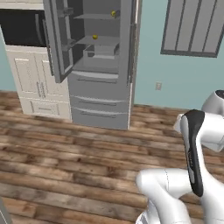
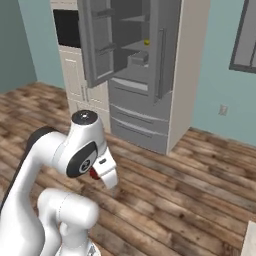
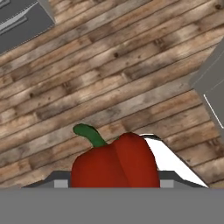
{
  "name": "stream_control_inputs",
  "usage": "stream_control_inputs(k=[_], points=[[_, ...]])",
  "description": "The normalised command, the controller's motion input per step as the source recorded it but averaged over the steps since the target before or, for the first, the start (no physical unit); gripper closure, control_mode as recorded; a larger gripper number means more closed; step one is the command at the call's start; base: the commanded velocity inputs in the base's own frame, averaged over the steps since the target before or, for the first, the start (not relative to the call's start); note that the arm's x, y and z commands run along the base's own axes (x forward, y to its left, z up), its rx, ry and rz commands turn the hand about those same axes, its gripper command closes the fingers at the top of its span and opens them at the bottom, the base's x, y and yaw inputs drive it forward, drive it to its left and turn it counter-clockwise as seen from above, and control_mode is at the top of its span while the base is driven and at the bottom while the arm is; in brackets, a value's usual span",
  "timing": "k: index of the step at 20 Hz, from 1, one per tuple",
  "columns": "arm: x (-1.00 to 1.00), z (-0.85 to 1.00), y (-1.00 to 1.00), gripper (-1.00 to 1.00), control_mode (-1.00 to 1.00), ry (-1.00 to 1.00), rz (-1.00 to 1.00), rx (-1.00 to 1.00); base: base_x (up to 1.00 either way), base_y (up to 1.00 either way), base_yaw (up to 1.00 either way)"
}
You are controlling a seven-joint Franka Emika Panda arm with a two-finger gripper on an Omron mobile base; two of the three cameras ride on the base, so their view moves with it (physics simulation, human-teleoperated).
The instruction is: Place the bell pepper in the correct fridge rack based on whether it is a fruit or vegetable. Finally, close the fridge door.
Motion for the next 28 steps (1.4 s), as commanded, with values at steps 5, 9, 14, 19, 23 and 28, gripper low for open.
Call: stream_control_inputs(k=[5,9,14,19,23,28], points=[[0.00,0.00,0.00,1.00,1.00,0.00,0.00,0.00,1.00,0.45,-0.12],[0.00,0.00,0.00,1.00,1.00,0.00,0.00,0.00,1.00,0.72,-0.24],[0.00,0.00,0.00,1.00,1.00,0.00,0.00,0.00,1.00,0.76,-0.26],[0.00,0.00,0.00,1.00,1.00,0.00,0.00,0.00,1.00,0.70,-0.27],[0.00,0.00,0.00,1.00,1.00,0.00,0.00,0.00,1.00,0.58,-0.24],[0.00,0.00,0.00,1.00,1.00,0.00,0.00,0.00,1.00,0.29,-0.17]])
